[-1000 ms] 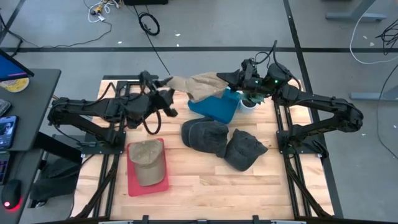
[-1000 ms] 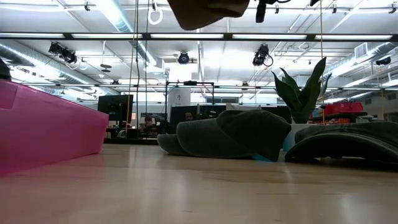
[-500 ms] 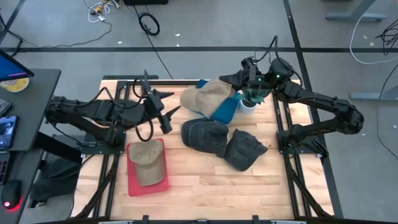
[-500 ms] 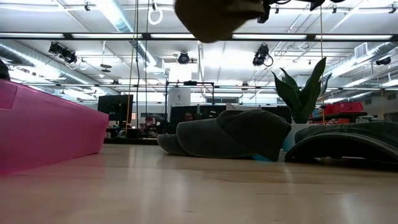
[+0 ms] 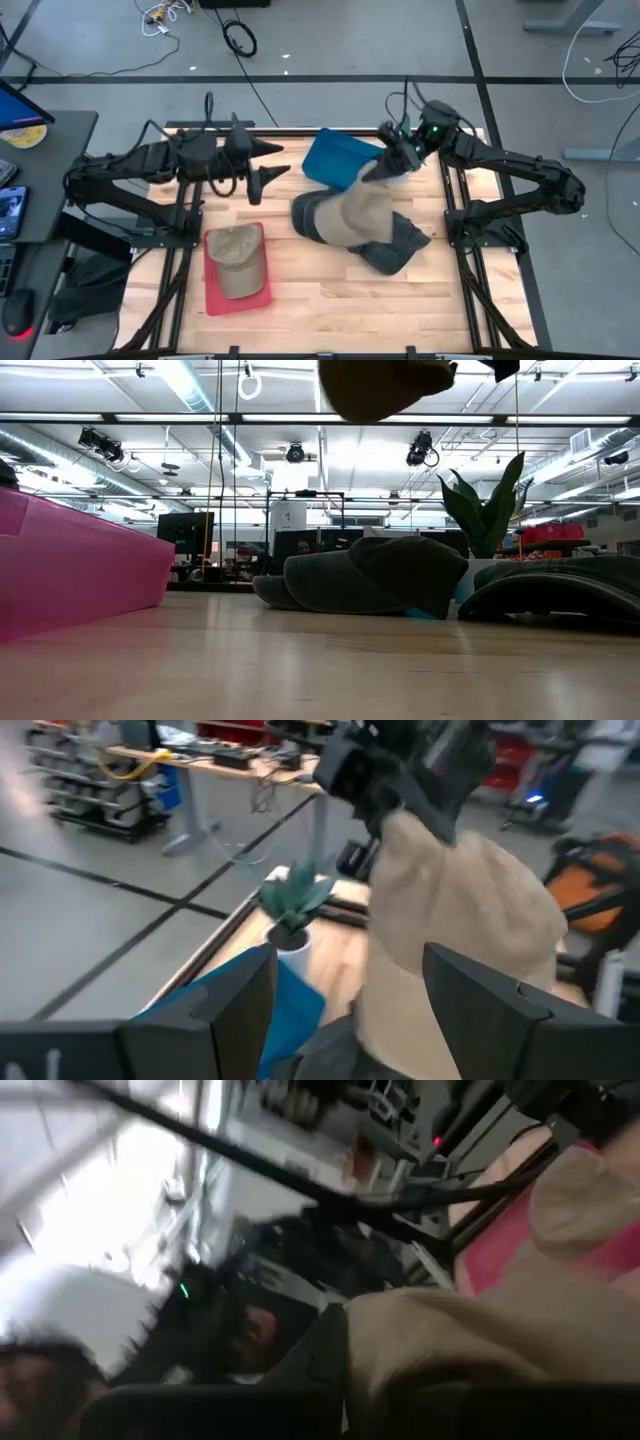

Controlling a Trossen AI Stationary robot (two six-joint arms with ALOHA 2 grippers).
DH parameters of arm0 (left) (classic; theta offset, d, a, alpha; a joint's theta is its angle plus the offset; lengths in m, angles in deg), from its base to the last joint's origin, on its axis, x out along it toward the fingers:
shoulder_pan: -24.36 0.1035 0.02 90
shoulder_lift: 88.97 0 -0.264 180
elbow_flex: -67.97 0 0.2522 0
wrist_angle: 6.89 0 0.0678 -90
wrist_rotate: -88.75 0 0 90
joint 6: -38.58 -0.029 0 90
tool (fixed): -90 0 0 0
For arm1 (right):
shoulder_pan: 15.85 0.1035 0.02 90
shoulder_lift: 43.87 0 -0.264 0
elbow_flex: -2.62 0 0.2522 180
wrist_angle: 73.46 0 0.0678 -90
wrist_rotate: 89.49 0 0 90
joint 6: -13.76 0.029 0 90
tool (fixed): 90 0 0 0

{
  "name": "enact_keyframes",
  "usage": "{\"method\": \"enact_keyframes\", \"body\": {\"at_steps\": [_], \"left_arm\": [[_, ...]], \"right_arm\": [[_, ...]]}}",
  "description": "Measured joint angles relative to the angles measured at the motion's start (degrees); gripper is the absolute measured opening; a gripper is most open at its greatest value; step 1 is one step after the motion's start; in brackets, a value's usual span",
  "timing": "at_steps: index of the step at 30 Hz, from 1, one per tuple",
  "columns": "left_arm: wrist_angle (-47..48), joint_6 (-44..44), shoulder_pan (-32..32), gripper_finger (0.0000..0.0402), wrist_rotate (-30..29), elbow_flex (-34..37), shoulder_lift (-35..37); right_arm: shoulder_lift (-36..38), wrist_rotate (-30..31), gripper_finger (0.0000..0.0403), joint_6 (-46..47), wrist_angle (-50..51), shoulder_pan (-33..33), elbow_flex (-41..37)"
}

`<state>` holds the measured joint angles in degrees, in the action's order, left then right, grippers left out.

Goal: Pick & Place hat
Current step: Put the brown cap into the red bin

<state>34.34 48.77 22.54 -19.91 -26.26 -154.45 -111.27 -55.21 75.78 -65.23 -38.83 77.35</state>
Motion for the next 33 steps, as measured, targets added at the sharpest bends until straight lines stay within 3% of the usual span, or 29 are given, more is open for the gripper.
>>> {"method": "enact_keyframes", "body": {"at_steps": [7,12,15,23,33], "left_arm": [[-2.80,8.20,8.65,0.0252,21.60,0.07,-3.02],[-5.08,12.22,12.60,0.0252,31.14,0.07,-5.87],[-8.12,19.52,15.30,0.0252,37.51,0.05,-7.28],[-12.75,50.18,19.12,0.0252,49.74,0.04,-10.48],[-16.37,61.46,16.47,0.0252,57.37,0.06,-16.30]], "right_arm": [[-0.04,3.01,0.0014,-14.12,1.51,4.73,1.98],[-0.04,2.81,0.0014,-18.18,1.42,7.82,7.27],[-0.04,2.68,0.0014,-21.10,2.81,8.99,10.90],[0.00,5.91,0.0014,-30.62,9.17,9.13,16.86],[0.00,9.55,0.0014,-37.64,8.77,9.12,17.70]]}}
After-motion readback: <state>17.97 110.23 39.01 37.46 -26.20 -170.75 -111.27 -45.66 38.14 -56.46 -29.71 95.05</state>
